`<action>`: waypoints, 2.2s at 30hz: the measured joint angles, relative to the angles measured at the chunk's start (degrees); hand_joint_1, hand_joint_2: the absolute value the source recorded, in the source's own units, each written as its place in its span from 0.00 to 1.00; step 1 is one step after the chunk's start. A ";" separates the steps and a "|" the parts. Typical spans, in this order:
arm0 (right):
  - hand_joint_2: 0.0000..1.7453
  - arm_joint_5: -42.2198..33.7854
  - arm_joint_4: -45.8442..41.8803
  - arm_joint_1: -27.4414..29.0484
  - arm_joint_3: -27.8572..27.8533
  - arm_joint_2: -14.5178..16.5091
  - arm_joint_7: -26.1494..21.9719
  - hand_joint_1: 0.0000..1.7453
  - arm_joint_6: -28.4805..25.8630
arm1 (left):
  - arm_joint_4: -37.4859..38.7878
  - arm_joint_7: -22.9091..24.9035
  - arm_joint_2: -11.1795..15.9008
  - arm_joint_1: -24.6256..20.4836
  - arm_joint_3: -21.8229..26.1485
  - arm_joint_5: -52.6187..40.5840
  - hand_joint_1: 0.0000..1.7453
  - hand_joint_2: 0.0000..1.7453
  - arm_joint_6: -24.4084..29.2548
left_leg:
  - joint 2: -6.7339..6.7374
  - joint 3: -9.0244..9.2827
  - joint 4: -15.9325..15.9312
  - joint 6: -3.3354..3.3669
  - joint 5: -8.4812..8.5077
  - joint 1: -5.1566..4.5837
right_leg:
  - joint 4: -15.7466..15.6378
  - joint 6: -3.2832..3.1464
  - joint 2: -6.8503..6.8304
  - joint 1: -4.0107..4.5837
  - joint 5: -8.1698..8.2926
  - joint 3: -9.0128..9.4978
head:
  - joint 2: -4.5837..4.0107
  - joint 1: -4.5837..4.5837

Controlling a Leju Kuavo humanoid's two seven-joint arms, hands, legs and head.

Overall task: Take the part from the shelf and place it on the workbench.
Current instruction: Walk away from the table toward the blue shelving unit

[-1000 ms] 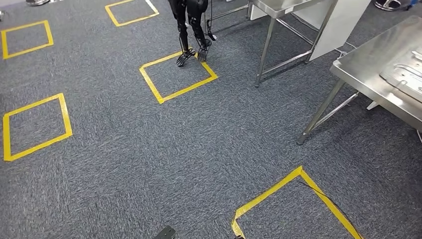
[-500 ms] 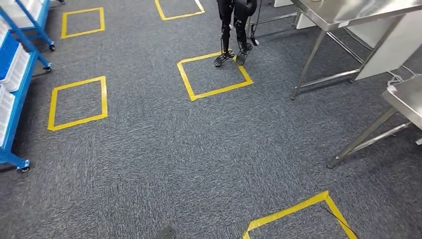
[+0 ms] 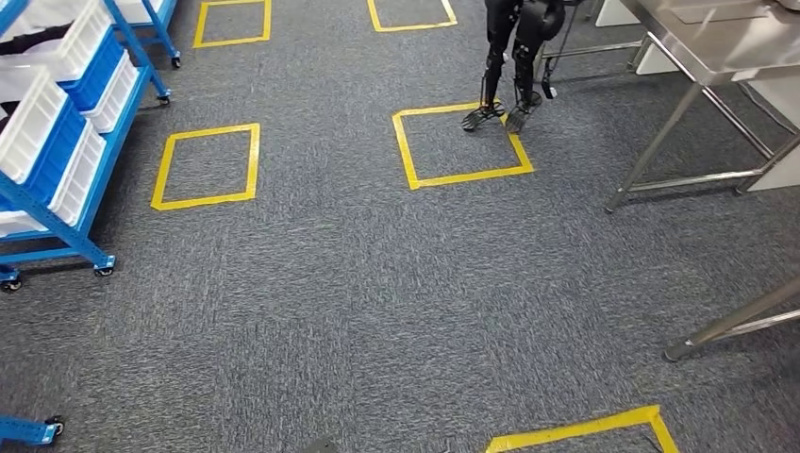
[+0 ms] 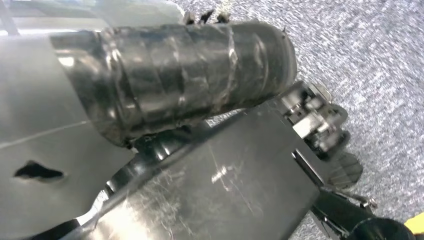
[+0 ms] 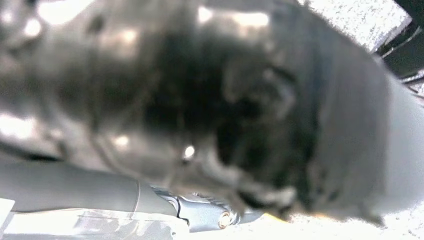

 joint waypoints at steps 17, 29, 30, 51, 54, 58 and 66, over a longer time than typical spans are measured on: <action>0.00 -1.80 -0.05 -0.05 0.23 0.22 0.14 0.00 0.06 | 0.02 1.46 0.15 0.31 -1.59 -0.72 0.00 0.00 0.64 | -9.08 -0.33 0.62 -0.44 -0.36 0.61 | 0.83 -0.96 8.71 -0.34 1.64 -2.30 | 0.00 0.70; 0.00 -1.43 0.00 0.14 0.30 0.18 0.09 0.00 0.59 | 0.02 2.38 0.19 -0.14 -2.20 -0.01 0.00 0.00 1.50 | 2.03 -0.58 0.60 -0.51 0.33 0.13 | 0.29 -0.73 0.40 0.38 -0.06 0.05 | 0.00 0.27; 0.00 -1.19 0.00 0.07 0.40 0.17 0.11 0.00 0.75 | 0.02 2.57 0.16 -0.13 -2.21 0.24 0.00 0.00 1.86 | 1.35 -0.55 0.50 -0.11 0.31 -0.04 | 0.13 -0.43 -0.18 0.52 -0.18 0.28 | 0.00 0.33; 0.00 -0.68 -0.05 -0.15 3.91 -1.40 1.22 0.00 0.78 | 0.05 4.20 -1.63 0.14 -2.62 -0.24 0.00 0.00 -0.33 | -3.94 -6.08 11.55 -1.25 -5.31 0.45 | 0.39 -1.96 5.89 -0.11 2.33 -2.03 | 0.00 0.63; 0.00 -0.80 -0.03 0.02 4.16 -1.36 1.50 0.00 0.72 | 0.06 5.22 -1.64 -0.13 -2.69 -0.65 0.00 0.00 -0.56 | -2.94 -8.16 15.66 -1.70 -5.67 0.82 | 0.42 -1.98 3.25 -0.06 1.90 -1.77 | 0.00 0.62; 0.00 -1.12 -0.04 -0.21 4.44 -1.20 1.91 0.00 0.42 | 0.07 7.05 -1.63 -0.33 -2.79 -1.06 0.00 0.00 -1.54 | 0.10 -0.65 1.86 -1.19 0.04 0.68 | 0.49 -0.98 1.02 0.11 1.00 -0.85 | 0.00 0.67; 0.00 -1.81 -0.09 -0.39 4.56 -0.81 0.72 0.00 -1.01 | 0.08 7.56 -1.87 -1.15 -3.50 -0.67 0.00 0.00 -2.48 | -3.46 0.71 -0.58 1.63 0.33 0.42 | 11.37 0.67 5.66 -0.12 -5.34 -5.39 | 0.00 1.51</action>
